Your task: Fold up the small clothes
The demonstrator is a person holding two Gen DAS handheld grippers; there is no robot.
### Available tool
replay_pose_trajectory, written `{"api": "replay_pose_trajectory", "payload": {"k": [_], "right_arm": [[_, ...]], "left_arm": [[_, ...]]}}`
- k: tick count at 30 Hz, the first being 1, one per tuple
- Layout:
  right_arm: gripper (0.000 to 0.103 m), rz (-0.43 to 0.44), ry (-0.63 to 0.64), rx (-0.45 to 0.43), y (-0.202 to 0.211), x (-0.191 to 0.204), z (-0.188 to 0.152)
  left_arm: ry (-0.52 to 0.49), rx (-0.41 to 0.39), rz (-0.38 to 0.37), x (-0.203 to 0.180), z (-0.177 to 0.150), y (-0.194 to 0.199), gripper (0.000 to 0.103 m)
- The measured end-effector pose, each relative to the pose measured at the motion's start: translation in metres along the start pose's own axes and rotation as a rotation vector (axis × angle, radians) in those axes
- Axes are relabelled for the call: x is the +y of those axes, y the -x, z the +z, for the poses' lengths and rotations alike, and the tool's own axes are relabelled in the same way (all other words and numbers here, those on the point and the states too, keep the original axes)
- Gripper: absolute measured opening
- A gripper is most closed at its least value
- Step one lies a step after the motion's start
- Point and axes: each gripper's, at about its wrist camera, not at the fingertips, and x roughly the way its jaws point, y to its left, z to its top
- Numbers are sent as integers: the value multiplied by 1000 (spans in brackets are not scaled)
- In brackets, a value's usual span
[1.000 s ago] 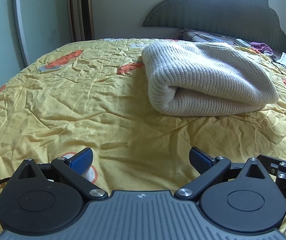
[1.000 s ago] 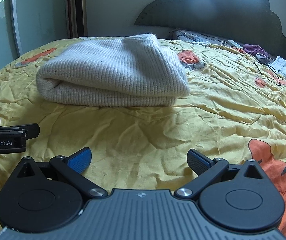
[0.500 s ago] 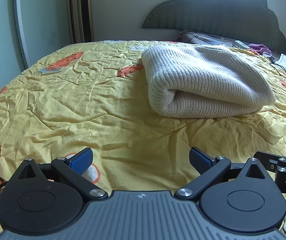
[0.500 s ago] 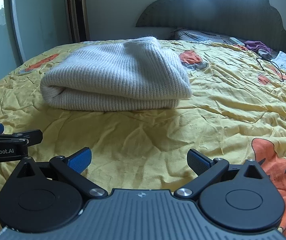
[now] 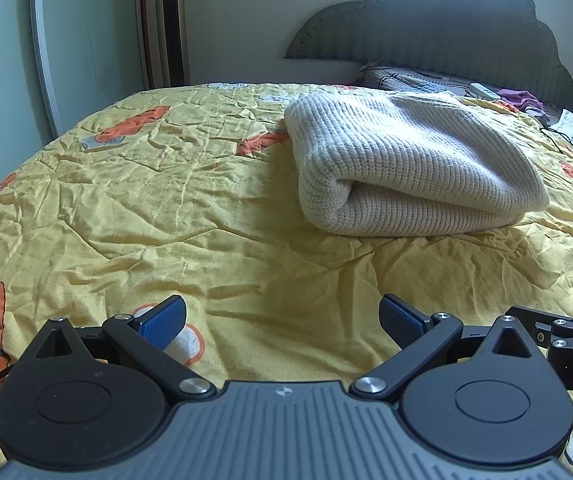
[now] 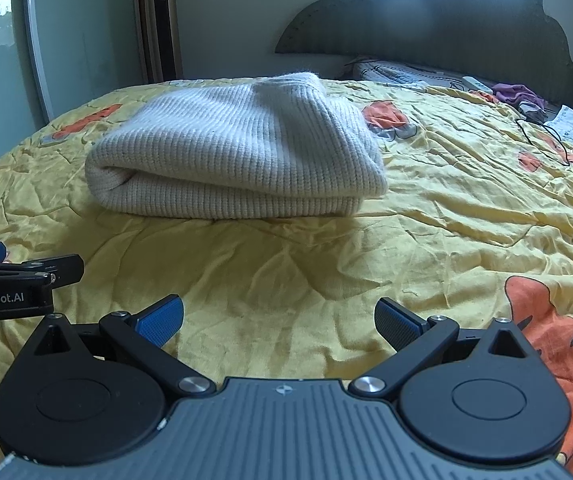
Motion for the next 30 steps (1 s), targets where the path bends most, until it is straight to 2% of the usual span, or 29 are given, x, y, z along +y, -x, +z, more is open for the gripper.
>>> {"api": "replay_pose_trajectory", "payload": {"k": [30], "right_arm": [[103, 16, 2, -16, 6, 4, 3]], "left_arm": [[-14, -14, 9, -2, 1, 4, 103]]}}
